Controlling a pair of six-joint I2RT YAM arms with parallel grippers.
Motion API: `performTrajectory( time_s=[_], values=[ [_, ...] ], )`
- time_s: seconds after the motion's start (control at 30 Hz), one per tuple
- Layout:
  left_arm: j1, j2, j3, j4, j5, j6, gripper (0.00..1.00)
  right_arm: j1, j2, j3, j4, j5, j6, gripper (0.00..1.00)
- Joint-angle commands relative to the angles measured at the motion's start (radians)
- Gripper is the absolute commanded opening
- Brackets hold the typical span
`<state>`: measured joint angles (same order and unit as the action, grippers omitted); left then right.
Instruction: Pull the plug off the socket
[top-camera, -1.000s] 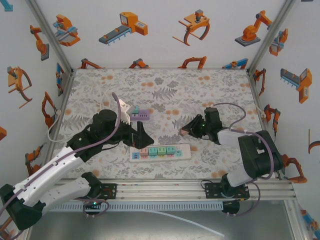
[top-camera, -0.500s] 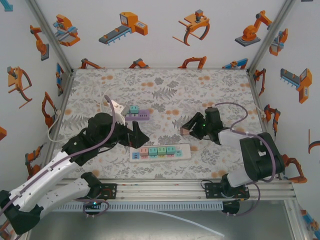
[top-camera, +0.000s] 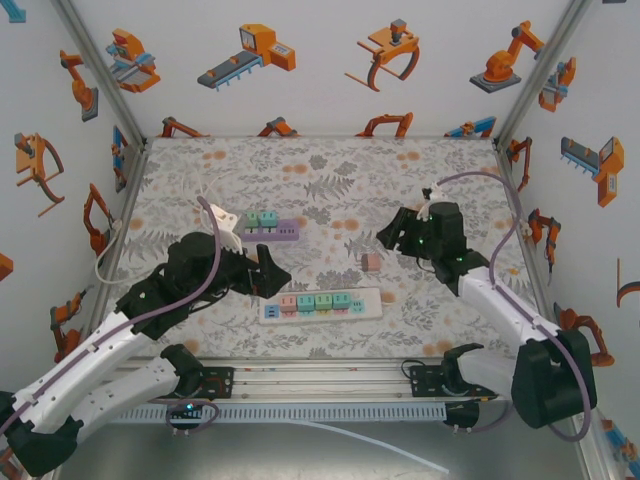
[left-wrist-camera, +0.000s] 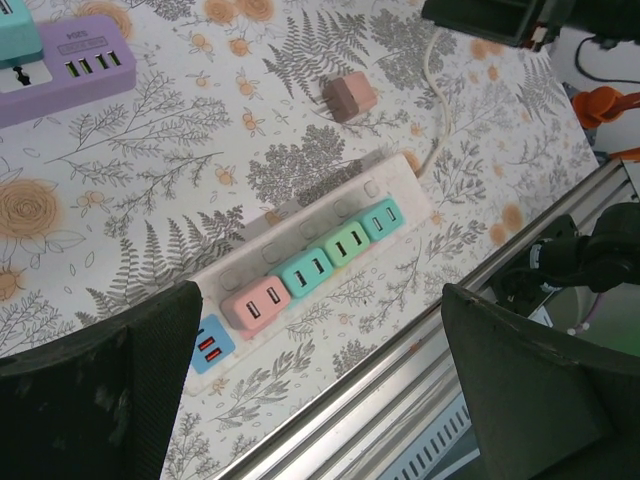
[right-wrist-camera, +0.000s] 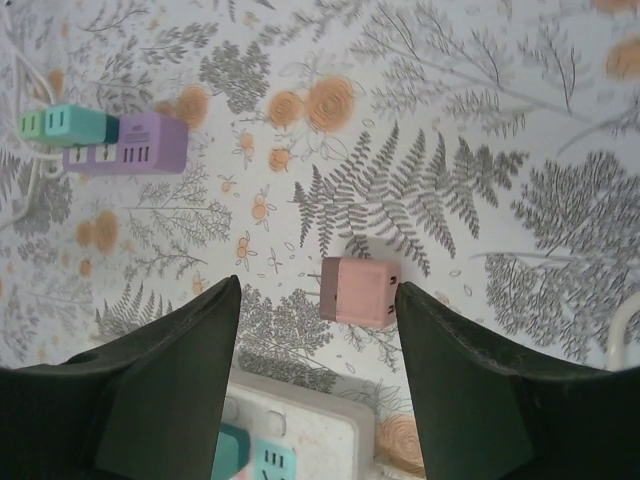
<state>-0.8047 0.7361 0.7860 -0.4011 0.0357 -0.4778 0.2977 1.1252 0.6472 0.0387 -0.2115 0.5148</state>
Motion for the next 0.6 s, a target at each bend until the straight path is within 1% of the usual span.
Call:
performTrajectory(
  time_s=[0.0,0.2,0.37,0.43,0.5,0.57],
  values=[
    [-0.004,-0.011,-0.022,-0.013,-0.02,0.003,0.97,0.014,-0.045,0.027,0.03,-0.067,-0.255,0.59],
    [-0.003,-0.017,-0.039,-0.032,-0.056,-0.001,0.97,0.112,-0.116,-0.02,0.111,-0.185,-0.591,0.58],
    [-0.002,-0.003,-0.032,-0.098,-0.138,-0.025,0.97,0.223,-0.135,-0.067,0.117,-0.383,-0.91,0.59],
    [-0.002,0.002,-0.032,-0.121,-0.175,-0.031,0.97,0.283,-0.133,-0.084,0.062,-0.459,-1.094,0.6],
    [0.002,0.017,-0.016,-0.172,-0.235,-0.037,0.97,0.32,-0.116,-0.081,0.03,-0.482,-1.149,0.62],
    [0.012,0.047,0.013,-0.248,-0.293,-0.052,0.97,0.339,-0.087,-0.066,0.001,-0.508,-1.15,0.62]
  ],
)
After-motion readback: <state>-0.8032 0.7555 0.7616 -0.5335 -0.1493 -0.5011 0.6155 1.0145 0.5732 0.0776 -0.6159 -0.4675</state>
